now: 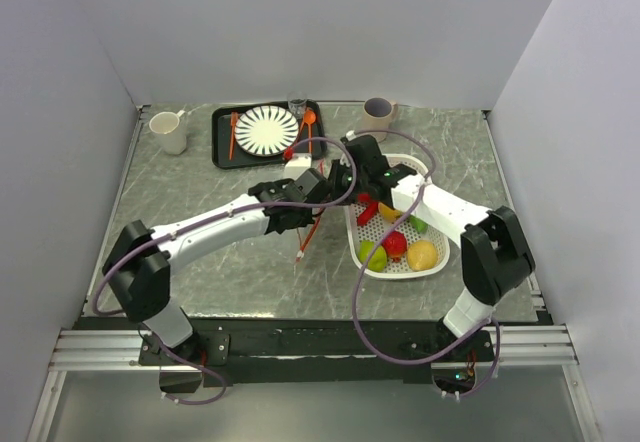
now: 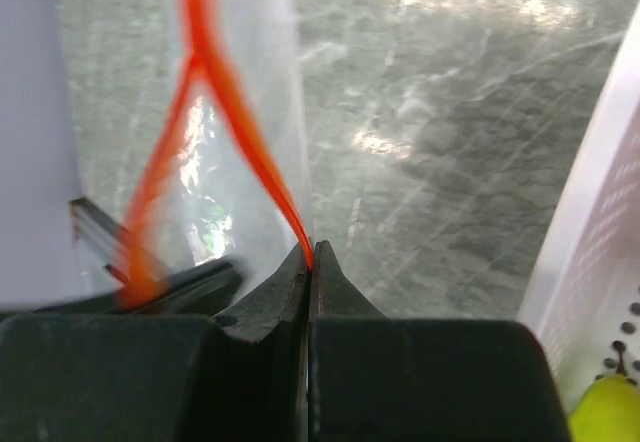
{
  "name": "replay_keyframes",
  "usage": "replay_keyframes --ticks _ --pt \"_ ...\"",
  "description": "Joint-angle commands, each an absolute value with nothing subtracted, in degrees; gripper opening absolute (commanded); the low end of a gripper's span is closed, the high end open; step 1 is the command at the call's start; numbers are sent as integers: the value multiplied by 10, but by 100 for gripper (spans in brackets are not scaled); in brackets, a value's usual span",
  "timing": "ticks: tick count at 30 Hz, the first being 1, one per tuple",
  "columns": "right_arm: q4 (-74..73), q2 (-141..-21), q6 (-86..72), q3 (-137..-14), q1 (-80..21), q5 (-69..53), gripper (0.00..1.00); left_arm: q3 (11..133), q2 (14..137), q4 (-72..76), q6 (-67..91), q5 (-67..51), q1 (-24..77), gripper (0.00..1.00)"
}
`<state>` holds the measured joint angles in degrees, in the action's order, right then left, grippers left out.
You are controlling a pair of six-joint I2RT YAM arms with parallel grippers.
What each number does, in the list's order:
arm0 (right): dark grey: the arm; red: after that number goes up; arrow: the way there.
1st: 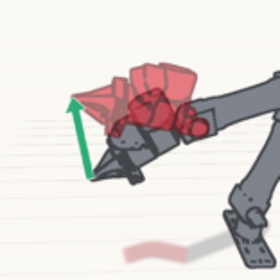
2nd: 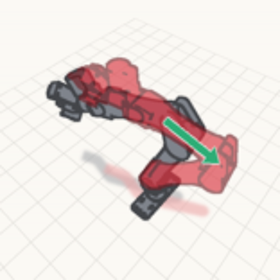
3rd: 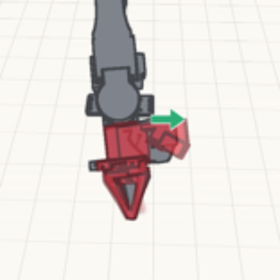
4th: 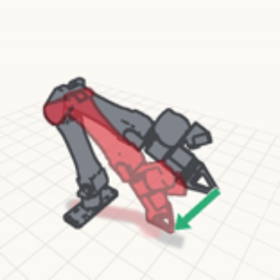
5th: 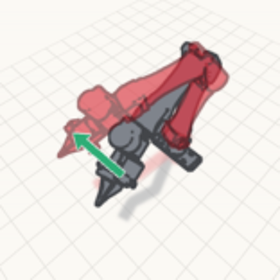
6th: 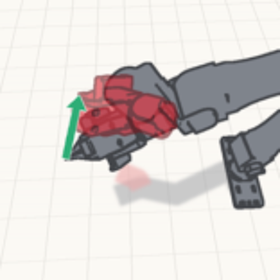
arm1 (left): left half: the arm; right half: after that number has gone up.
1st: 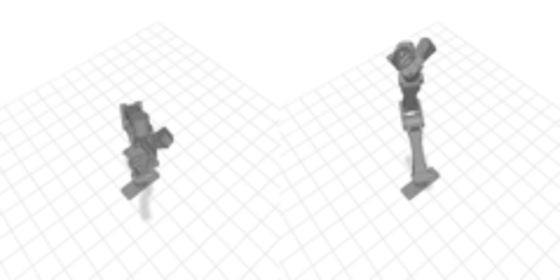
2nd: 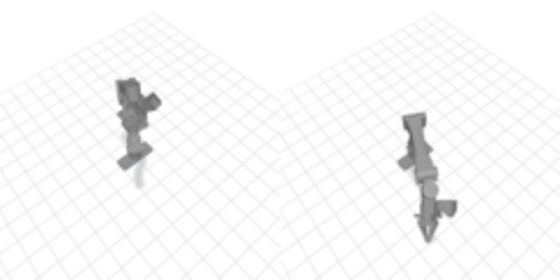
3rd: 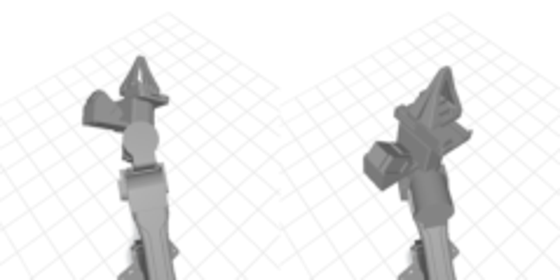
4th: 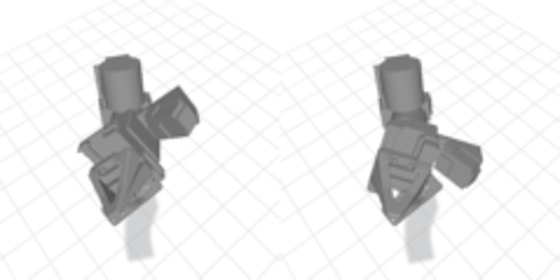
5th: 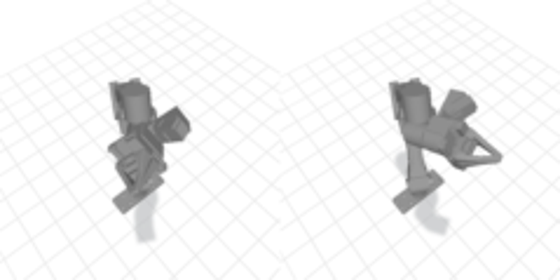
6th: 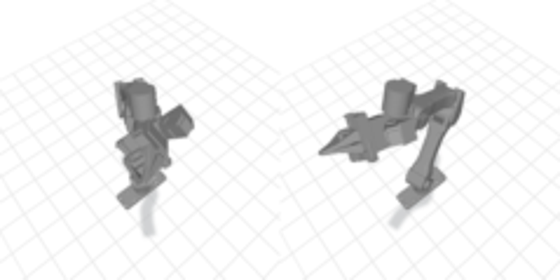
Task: Place the food in the zip-top bag and seal the zipper
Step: Open the zipper of the food storage bag, then pick up the fake fruit from the bin.
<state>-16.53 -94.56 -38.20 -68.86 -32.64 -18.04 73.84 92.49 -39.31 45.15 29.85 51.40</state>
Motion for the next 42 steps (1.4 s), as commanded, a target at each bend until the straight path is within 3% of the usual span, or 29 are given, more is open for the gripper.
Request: replay_keyframes --ticks 1,12,14,17,18,23,27,31,35,42 --pt "-200 -990 -355 -722 -325 -137 0 730 854 -424 493 347 498 1" --pt "-193 -990 -337 -722 -328 -141 0 676 759 -392 489 316 437 1" --pt "-187 -979 -330 -721 -327 -160 5 672 778 -385 489 295 437 1" --pt "-184 -960 -321 -719 -327 -177 24 669 802 -365 489 275 437 1" --pt "-192 -949 -319 -722 -327 -174 37 668 810 -360 496 270 436 1" --pt "-196 -877 -322 -704 -327 -140 50 673 831 -342 490 258 437 1" --pt "-226 -825 -327 -686 -323 -69 52 682 845 -342 491 254 436 1" --pt "-251 -766 -347 -627 -293 27 69 679 840 -331 483 244 437 1" --pt "-263 -743 -356 -578 -219 40 80 664 824 -310 477 228 437 1" --pt "-247 -766 -334 -545 -164 42 80 629 783 -271 466 209 437 1"
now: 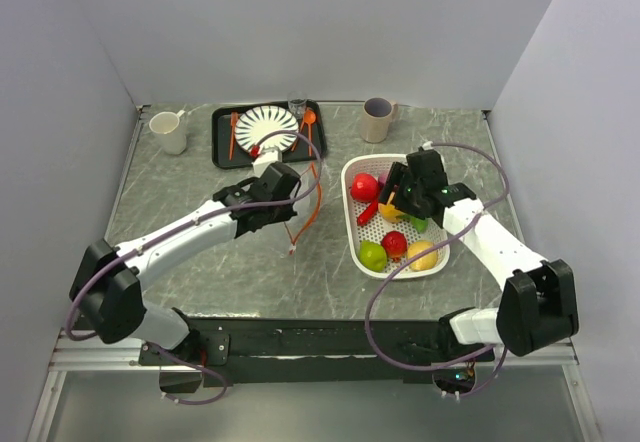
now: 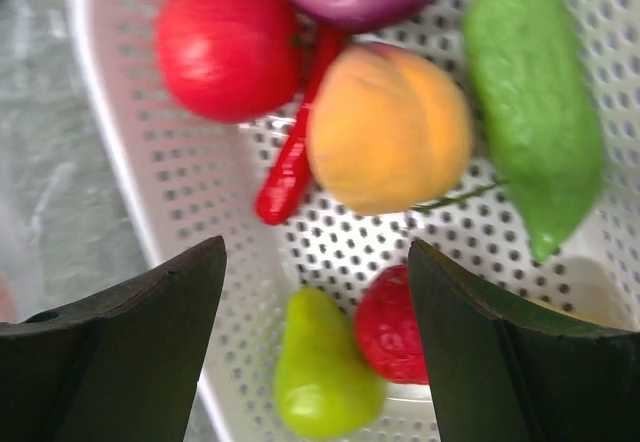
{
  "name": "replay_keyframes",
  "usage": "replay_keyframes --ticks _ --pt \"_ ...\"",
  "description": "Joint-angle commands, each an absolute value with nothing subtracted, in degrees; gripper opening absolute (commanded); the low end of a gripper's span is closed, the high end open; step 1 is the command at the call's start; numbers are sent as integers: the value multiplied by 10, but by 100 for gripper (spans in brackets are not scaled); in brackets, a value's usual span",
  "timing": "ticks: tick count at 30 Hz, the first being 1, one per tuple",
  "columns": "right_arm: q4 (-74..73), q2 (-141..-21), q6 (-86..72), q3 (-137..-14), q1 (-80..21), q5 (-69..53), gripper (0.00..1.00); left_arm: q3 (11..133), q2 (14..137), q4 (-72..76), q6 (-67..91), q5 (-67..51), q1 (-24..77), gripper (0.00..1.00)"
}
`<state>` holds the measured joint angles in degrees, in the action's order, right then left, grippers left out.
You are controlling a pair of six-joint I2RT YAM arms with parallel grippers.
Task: Place the food in the zip-top bag and seal the zipper
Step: Pick up the fake fruit from the bin.
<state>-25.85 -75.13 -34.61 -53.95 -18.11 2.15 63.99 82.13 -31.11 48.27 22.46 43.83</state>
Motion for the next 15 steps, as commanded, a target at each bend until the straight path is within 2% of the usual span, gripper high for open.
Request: replay_keyframes --ticks 1,15 --pt "-245 -777 -332 -551 -160 41 80 628 778 -268 465 209 436 1" --pt "-218 -918 -304 -616 -129 47 81 632 795 -258 468 180 436 1"
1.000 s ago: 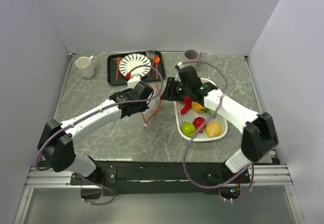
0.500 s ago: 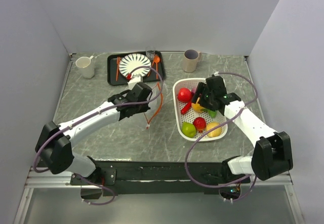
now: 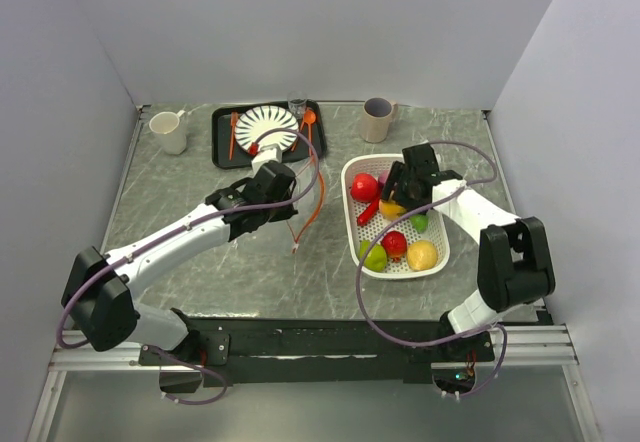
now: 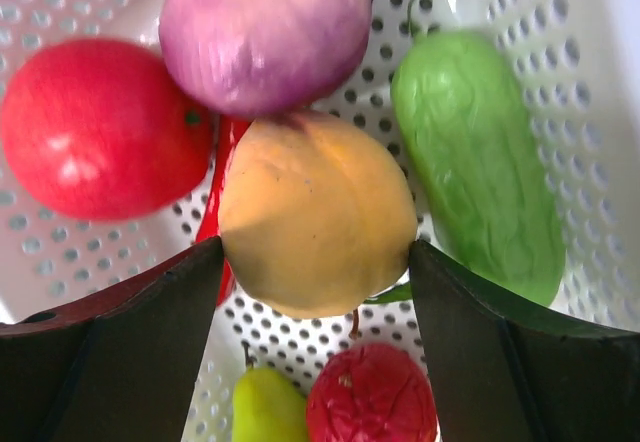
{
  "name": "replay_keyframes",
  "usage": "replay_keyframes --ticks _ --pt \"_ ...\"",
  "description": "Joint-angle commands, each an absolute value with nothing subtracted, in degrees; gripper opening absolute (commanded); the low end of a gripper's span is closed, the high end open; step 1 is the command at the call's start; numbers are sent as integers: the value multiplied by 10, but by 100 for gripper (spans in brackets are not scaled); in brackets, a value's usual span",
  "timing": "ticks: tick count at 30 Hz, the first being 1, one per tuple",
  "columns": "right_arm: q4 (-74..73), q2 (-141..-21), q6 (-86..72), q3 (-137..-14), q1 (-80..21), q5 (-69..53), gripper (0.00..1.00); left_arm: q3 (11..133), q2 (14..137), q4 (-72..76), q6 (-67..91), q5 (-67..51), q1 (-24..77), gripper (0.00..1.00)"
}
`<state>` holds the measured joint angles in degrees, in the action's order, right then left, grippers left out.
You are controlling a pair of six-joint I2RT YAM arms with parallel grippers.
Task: Place the food in the zip-top bag and seal the zipper
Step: Pick up the fake fruit from the bin.
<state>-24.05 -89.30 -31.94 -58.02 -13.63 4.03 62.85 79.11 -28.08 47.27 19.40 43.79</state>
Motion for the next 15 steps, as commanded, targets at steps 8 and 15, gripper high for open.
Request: replay_keyframes --ticks 8,15 --pt "-198 -926 -306 -592 -128 1 77 637 800 -268 474 184 436 1" --pt "-180 -927 -294 -573 -129 -29 81 642 803 -272 472 182 433 1"
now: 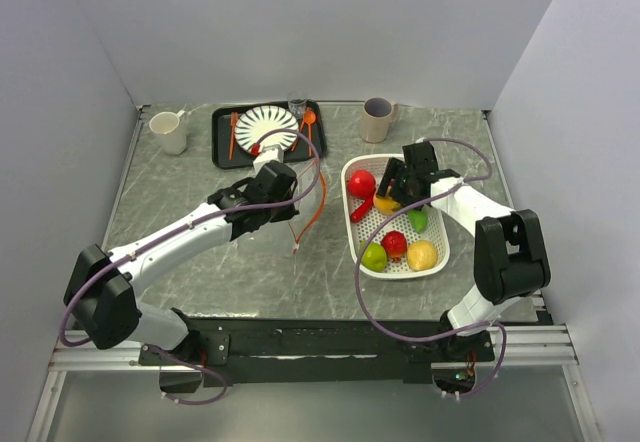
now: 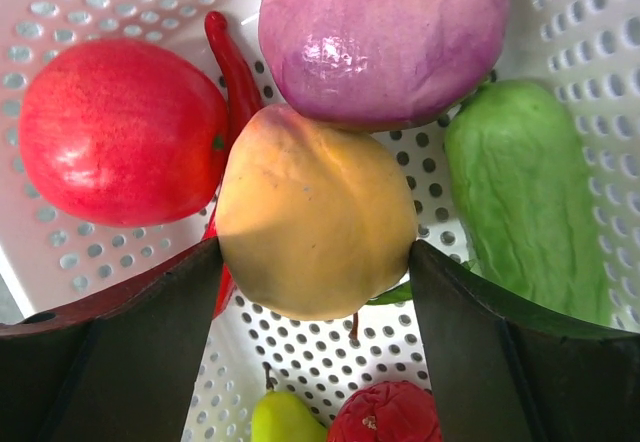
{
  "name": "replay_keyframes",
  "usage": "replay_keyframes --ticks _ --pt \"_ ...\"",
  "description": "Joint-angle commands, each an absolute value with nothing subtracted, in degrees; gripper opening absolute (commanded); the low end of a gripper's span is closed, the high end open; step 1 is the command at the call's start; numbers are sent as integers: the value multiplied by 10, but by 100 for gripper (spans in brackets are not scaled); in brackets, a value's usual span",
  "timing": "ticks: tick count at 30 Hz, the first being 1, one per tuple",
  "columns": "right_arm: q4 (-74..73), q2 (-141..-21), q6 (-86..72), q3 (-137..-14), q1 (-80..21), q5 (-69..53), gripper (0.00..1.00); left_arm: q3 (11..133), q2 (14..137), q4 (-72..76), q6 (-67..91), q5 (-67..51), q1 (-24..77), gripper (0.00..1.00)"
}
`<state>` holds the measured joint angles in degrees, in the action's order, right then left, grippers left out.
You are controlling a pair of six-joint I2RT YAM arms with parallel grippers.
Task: Place the food in the zip-top bag and seal the zipper
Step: Pick up the fake fruit from the bin, then place the fake fruit in the zipper food storage bag.
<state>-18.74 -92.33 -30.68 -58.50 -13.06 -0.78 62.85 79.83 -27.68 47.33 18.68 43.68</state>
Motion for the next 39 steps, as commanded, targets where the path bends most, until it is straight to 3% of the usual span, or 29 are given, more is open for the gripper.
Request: replay_keyframes --ticks 1,5,8,14,29,39 --pt "-185 -932 -291 -577 -129 -35 82 642 803 -271 472 182 433 1" --pt "-191 -953 -287 -591 -129 -34 79 637 799 -265 471 179 432 1" --pt "-188 -950 -287 -589 -129 -40 57 634 795 -264 472 178 432 1" --pt "-171 -884 -302 -553 -130 -53 36 641 805 -273 473 178 431 1" --pt "-148 -681 -351 -538 -210 -156 35 652 823 -277 474 176 429 1" --pt "-59 -722 -406 -566 -304 -198 36 660 832 -277 478 155 430 1"
